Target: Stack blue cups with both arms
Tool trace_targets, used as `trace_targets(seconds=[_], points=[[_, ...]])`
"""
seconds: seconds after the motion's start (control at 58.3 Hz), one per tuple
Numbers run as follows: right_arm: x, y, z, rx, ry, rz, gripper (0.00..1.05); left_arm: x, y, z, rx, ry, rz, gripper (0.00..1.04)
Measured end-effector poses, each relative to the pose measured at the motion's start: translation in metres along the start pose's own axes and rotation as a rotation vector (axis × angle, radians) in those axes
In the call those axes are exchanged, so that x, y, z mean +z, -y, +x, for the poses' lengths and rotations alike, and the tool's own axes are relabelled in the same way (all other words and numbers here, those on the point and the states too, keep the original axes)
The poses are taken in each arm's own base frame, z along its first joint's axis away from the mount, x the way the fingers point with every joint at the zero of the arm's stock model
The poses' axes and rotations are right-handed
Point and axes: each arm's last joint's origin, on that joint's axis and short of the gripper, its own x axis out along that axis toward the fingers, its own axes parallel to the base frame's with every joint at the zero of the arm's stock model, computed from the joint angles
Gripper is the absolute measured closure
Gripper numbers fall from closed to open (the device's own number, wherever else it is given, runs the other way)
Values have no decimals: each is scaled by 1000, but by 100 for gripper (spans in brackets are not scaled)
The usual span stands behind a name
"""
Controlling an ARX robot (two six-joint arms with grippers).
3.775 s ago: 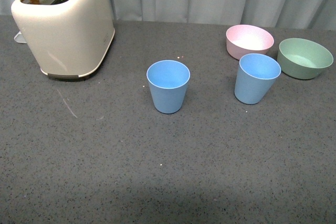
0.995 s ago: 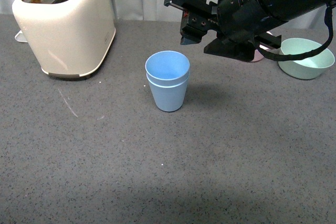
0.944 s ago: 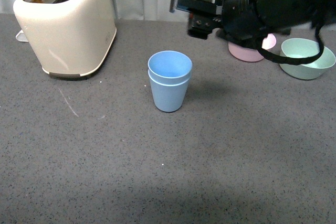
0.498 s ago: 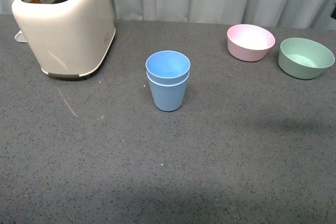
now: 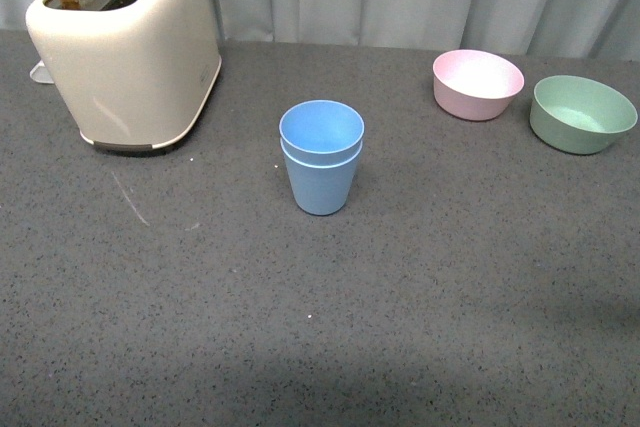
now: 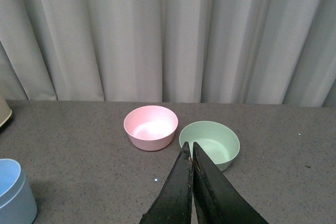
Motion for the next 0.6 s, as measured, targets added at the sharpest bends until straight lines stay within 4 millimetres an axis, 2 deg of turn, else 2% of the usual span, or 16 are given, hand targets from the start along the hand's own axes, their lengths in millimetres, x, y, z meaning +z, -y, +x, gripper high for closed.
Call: trace_targets(seconds=[0.275, 0.6], points=[[0, 17, -27, -8, 1, 2, 104, 0, 0, 0, 0, 0, 0, 7], [2, 17, -48, -4, 8, 2, 104, 0, 0, 0, 0, 0, 0, 7]])
